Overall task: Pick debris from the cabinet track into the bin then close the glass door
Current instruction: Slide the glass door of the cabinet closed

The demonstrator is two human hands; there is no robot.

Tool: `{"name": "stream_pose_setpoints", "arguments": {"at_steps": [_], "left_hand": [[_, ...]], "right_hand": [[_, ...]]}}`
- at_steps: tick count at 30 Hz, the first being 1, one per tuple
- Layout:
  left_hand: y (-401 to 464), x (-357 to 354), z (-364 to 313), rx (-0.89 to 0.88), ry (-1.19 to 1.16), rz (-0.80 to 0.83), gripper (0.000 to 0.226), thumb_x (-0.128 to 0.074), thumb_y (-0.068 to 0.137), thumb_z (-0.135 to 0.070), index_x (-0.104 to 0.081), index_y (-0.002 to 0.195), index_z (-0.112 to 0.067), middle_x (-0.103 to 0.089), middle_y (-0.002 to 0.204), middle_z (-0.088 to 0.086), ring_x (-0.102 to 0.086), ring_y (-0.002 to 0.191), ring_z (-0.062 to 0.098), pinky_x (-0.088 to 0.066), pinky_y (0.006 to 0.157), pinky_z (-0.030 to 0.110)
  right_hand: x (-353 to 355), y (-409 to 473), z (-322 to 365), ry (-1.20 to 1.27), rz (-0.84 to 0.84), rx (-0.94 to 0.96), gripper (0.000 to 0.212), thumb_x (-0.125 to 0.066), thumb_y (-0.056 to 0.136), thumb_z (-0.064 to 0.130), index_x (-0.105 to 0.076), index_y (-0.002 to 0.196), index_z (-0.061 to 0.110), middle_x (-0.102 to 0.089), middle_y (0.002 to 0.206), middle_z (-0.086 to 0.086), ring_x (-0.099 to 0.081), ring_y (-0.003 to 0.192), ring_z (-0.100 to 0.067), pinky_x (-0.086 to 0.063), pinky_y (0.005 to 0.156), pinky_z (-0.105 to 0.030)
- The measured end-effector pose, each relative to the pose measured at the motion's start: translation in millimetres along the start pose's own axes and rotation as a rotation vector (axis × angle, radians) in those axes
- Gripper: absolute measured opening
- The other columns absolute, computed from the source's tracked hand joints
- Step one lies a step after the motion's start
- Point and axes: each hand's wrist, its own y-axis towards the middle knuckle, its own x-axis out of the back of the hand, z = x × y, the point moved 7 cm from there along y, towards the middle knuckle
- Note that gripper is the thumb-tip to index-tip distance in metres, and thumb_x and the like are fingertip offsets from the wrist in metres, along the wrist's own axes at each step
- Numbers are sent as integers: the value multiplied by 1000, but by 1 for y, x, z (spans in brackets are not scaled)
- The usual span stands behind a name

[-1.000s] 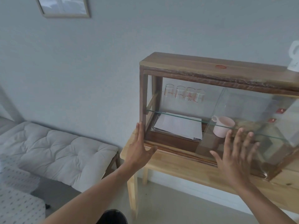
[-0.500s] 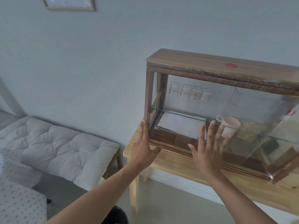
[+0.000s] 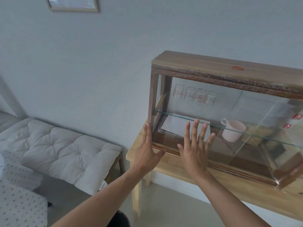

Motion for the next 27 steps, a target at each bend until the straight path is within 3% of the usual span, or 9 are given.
{"name": "stream_pose_setpoints", "arguments": {"at_steps": [11,24,27], "left_hand": [[0,1,1,-3,-20,5,132,-81,85,-60,30,157,-58,14,176,-27,-44,153,23,-48,110,42],[0,7,-2,-16,-10,12,133,-81,88,-43,34,151,-64,4,180,-19,-46,152,25,-43,113,36],[-1,11,-2,-21,2,20,132,-80,90,-41,34,153,-61,3,180,-19,-46,152,23,-42,114,34]], "right_hand": [[-1,11,35,60,22,56,119,-85,87,27,-3,173,13,5,182,-17,7,166,-48,0,128,-76],[-7,17,57,49,74,104,123,-86,85,13,1,172,12,9,182,-13,9,166,-46,-5,129,-75],[-6,15,57,37,67,132,119,-84,87,18,-1,173,13,7,182,-14,8,166,-47,-6,128,-77]]}}
